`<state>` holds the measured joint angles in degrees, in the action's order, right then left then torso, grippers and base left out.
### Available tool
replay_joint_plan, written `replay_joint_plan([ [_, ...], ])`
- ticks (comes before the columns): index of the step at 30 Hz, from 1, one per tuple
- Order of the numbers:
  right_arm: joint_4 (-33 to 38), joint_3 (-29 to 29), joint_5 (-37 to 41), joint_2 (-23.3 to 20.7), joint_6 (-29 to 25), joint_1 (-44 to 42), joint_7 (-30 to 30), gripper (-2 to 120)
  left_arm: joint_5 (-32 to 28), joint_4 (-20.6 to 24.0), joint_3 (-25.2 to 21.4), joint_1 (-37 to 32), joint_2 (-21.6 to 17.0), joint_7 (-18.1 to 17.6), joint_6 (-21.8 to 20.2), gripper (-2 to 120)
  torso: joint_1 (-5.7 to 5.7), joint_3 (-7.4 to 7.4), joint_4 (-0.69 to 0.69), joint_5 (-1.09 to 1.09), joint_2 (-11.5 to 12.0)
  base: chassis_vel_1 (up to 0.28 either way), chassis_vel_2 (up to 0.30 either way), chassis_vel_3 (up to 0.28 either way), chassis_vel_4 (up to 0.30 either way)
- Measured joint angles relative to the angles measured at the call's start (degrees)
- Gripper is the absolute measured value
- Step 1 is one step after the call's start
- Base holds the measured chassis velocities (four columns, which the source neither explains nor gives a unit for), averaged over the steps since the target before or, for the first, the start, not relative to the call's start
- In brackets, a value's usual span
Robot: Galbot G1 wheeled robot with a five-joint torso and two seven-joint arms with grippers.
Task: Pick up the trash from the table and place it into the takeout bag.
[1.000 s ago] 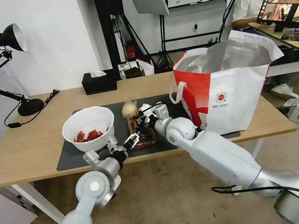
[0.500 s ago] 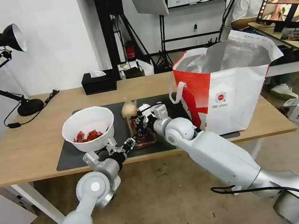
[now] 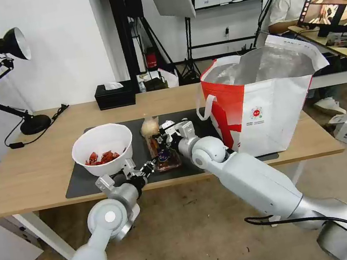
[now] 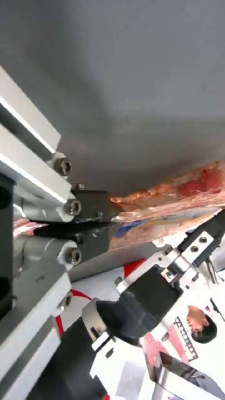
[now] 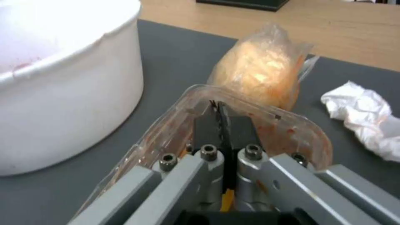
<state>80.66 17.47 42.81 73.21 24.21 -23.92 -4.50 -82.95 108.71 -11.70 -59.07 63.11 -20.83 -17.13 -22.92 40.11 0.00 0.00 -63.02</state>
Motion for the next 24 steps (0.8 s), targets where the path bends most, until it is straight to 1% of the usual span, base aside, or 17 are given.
replay_joint_plan([
  [5, 1.06, -0.91, 1.4, -0.16, -0.11, -0.4, -0.42, 0, -0.02, 0.41, -0.23, -0.19, -0.1, 0.05, 0.05, 0, 0.0, 0.0, 0.0, 0.0, 0.0, 0.0, 0.0, 0.0, 0.0],
  [9, 3.31, -2.21, 3.13, -0.99, -2.68, -1.05, -0.49, 0, -0.03, 0.9, -0.7, -0.55, -0.17, 0.08, 0.09, 0, 0.0, 0.0, 0.0, 0.0, 0.0, 0.0, 0.0, 0.0, 0.0],
  [11, 5.13, -2.72, 4.17, -1.57, -5.03, -1.16, -0.08, 0, 0.04, 2.01, -2.34, -2.05, -0.17, 0.16, 0.09, 0, 0.0, 0.0, -0.02, 0.0, 0.0, 0.0, 0.0, 0.0, 0.0],
  [12, 5.13, -2.72, 4.17, -1.57, -5.03, -1.16, -0.08, 0, 0.04, 2.01, -2.34, -2.05, -0.17, 0.16, 0.09, 0, 0.0, 0.0, -0.02, 0.0, 0.0, 0.0, 0.0, 0.0, 0.0],
  [13, 5.92, -2.73, 4.75, -1.81, -5.86, -1.16, 0.11, 0, 0.16, 2.44, -3.19, -2.77, -0.16, 0.17, 0.1, 0, 0.0, 0.0, -0.01, 0.0, 0.0, 0.0, 0.0, 0.0, 0.0],
  [14, 7.2, -2.83, 5.46, -2.29, -6.72, -1.29, 0.19, 0, 0.39, 2.85, -4.02, -3.54, -0.1, 0.19, 0.14, 0, 0.0, 0.0, 0.03, 0.01, 0.0, 0.0, 0.0, 0.0, 0.0],
  [15, 8.61, -3.06, 5.93, -2.88, -7.35, -1.64, 0.22, 3, 0.53, 3.03, -4.31, -3.87, -0.06, 0.2, 0.14, 0, 0.0, 0.0, 0.03, 0.0, 0.0, 0.0, 0.0, 0.0, 0.0],
  [16, 8.61, -3.06, 5.93, -2.88, -7.35, -1.64, 0.22, 3, 0.53, 3.03, -4.31, -3.87, -0.06, 0.2, 0.14, 0, 0.0, 0.0, 0.03, 0.0, 0.0, 0.0, 0.0, 0.0, 0.0],
  [19, 12.5, -3.91, 6.24, -4.99, -8.2, -3.33, -0.26, 13, 0.83, 3.6, -4.76, -4.36, -0.04, 0.27, 0.18, 0, 0.0, 0.0, 0.0, 0.0, 0.0, 0.0, 0.0, 0.0, 0.0],
  [20, 12.5, -3.91, 6.24, -4.99, -8.2, -3.33, -0.26, 13, 0.83, 3.6, -4.76, -4.36, -0.04, 0.27, 0.18, 0, 0.0, 0.0, 0.0, 0.0, 0.0, 0.0, 0.0, 0.0, 0.0],
  [21, 13.42, -4.13, 6.24, -5.5, -8.3, -3.86, -0.51, 16, 0.89, 3.78, -4.83, -4.45, -0.06, 0.31, 0.18, 0, 0.0, -0.01, -0.01, 0.0, 0.0, 0.0, 0.0, 0.0, 0.0],
  [22, 16.54, -4.99, 6.1, -7.58, -8.86, -5.9, -1.62, 27, 1.03, 4.57, -5.15, -4.74, -0.26, 0.44, 0.19, 0, 0.0, 0.0, -0.02, 0.01, 0.0, 0.0, 0.0, 0.0, 0.0],
  [23, 17.86, -5.44, 5.82, -8.6, -9.15, -6.98, -2.26, 32, 1.08, 4.88, -5.27, -4.82, -0.4, 0.47, 0.21, 0, 0.0, 0.0, -0.01, 0.01, 0.0, 0.0, 0.0, 0.0, 0.0],
  [24, 17.86, -5.44, 5.82, -8.6, -9.15, -6.98, -2.26, 32, 1.08, 4.88, -5.27, -4.82, -0.4, 0.47, 0.21, 0, 0.0, 0.0, -0.01, 0.01, 0.0, 0.0, 0.0, 0.0, 0.0],
])
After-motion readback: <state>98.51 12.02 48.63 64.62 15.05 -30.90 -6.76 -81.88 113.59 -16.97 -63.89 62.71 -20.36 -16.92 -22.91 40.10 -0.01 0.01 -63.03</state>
